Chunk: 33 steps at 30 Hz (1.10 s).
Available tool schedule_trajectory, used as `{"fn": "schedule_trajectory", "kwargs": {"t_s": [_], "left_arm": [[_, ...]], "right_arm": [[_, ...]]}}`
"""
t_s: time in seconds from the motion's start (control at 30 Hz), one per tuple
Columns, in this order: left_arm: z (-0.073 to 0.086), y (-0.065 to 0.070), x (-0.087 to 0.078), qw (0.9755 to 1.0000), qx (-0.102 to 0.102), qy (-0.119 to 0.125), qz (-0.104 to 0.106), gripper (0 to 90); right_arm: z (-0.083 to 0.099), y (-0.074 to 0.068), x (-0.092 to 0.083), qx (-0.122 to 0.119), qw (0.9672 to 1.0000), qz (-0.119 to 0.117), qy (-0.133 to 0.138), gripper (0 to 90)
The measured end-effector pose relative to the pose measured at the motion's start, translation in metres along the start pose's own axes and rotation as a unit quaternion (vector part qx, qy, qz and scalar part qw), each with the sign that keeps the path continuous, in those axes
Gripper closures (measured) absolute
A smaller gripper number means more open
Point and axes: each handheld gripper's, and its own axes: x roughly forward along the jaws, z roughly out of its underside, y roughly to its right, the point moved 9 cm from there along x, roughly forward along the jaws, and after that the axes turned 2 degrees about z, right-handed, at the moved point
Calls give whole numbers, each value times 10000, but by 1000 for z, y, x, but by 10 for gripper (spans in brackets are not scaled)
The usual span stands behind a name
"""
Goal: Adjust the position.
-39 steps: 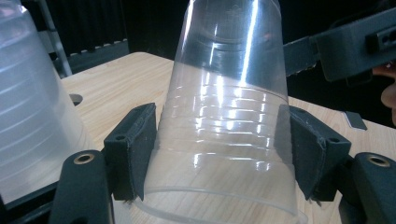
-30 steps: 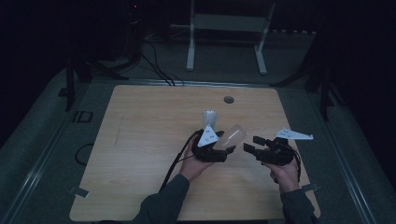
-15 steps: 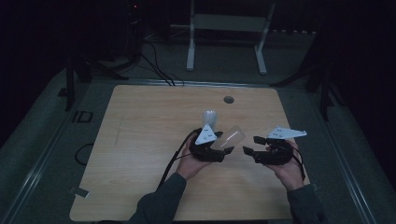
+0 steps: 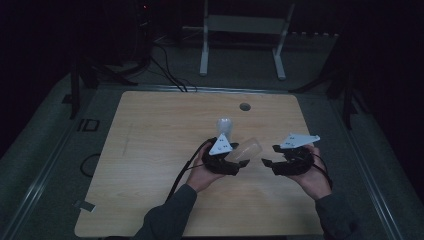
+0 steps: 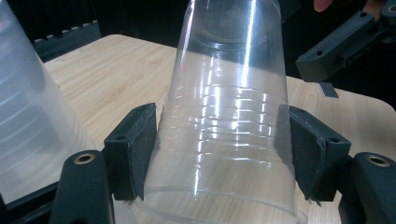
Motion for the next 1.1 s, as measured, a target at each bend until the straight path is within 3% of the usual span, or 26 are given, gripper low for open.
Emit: {"fn": "schedule_trajectory", "kwargs": {"t_s": [0.53,0.87,1.1], "left_arm": [[-4,-5,-6,9998,159,-115,5,308],[-6,-5,-8,9991,332,-242,38,308],[-7,-6,-11,9984,453,-334,55,308]], "right_arm": [[-6,3,-4,-608,9966,24,-556,366],[-7,1,-5,-1046,9902,-91,-926,366],[-7,3,-5,-1161,9871,-104,-1099,367]]}}
